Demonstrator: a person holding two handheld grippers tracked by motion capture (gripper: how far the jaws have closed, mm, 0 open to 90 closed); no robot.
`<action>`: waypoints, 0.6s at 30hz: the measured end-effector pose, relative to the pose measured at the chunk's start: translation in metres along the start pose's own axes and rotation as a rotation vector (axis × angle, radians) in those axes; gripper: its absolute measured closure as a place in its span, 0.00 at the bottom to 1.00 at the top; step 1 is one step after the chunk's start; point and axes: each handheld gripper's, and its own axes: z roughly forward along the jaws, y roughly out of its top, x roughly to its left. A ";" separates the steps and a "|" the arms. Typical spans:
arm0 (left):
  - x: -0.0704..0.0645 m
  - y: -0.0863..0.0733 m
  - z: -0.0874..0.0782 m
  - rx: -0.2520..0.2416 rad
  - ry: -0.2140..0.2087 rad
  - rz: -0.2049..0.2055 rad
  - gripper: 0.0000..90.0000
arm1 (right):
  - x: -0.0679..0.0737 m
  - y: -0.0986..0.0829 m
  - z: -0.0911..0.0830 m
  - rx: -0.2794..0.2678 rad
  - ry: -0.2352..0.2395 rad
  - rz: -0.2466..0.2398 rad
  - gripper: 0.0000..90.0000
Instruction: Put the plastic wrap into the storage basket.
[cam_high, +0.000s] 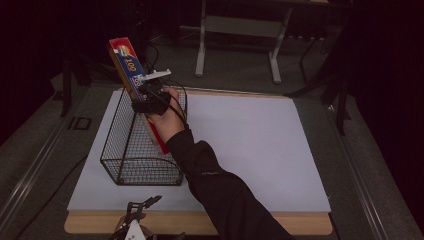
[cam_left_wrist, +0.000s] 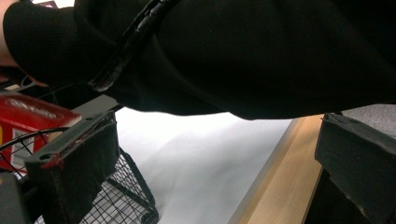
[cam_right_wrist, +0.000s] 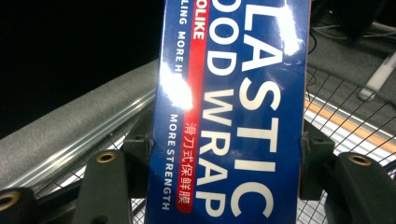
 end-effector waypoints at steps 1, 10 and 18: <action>0.000 0.000 0.000 0.000 0.000 -0.001 0.00 | 0.001 -0.002 0.003 0.003 0.000 -0.002 0.44; 0.000 0.000 -0.001 0.000 -0.001 0.001 0.00 | 0.001 -0.024 0.024 0.055 -0.022 0.029 0.44; -0.001 0.000 0.000 0.000 -0.004 0.004 0.00 | -0.005 -0.043 0.037 0.112 -0.042 0.046 0.44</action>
